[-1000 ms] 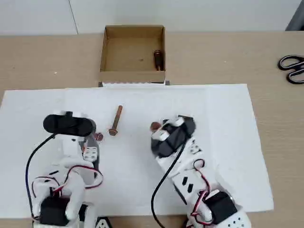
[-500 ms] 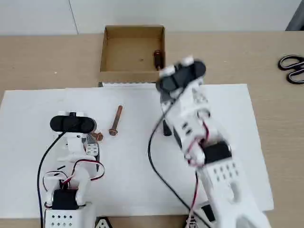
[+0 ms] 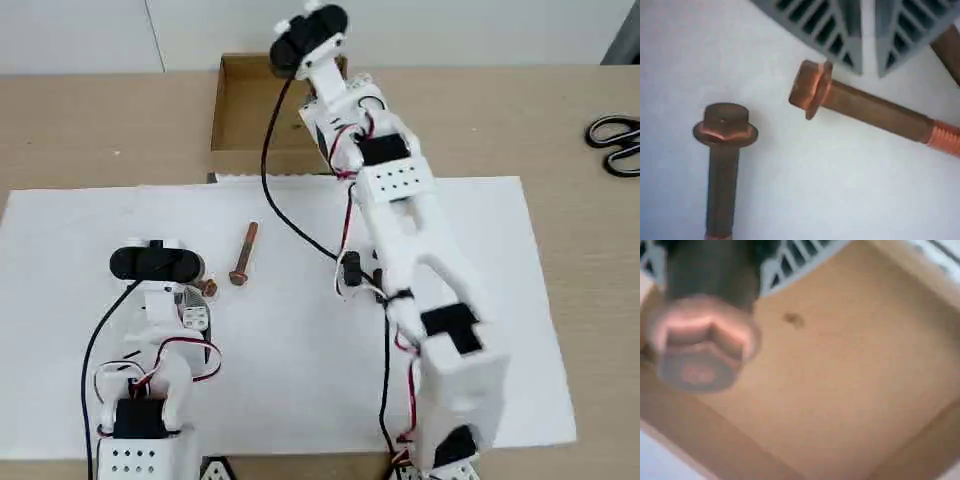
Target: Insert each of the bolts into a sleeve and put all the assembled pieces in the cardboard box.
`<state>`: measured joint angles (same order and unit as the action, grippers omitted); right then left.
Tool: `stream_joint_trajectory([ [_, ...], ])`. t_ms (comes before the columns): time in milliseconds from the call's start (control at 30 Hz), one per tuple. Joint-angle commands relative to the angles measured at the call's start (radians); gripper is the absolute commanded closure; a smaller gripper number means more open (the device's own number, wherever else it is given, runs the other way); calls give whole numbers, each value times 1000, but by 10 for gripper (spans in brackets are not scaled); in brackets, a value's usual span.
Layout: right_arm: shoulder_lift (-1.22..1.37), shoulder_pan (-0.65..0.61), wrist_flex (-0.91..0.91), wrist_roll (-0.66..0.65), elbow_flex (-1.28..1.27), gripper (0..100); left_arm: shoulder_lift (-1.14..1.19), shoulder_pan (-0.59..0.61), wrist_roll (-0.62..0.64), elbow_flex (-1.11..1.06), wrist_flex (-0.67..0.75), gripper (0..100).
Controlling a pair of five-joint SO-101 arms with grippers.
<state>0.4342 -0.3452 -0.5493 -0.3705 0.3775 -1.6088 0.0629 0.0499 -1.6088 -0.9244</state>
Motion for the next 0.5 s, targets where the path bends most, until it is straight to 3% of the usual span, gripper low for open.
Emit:
stream_joint_trajectory([
  [0,125,-22,27,-160,204,995,-12,8,-3,5,32,994],
  [167,298,-19,35,-342,296,990,-12,5,-3,4,37,994],
  [467,380,-39,-8,-351,381,833,-12,6,-3,4,37,994],
])
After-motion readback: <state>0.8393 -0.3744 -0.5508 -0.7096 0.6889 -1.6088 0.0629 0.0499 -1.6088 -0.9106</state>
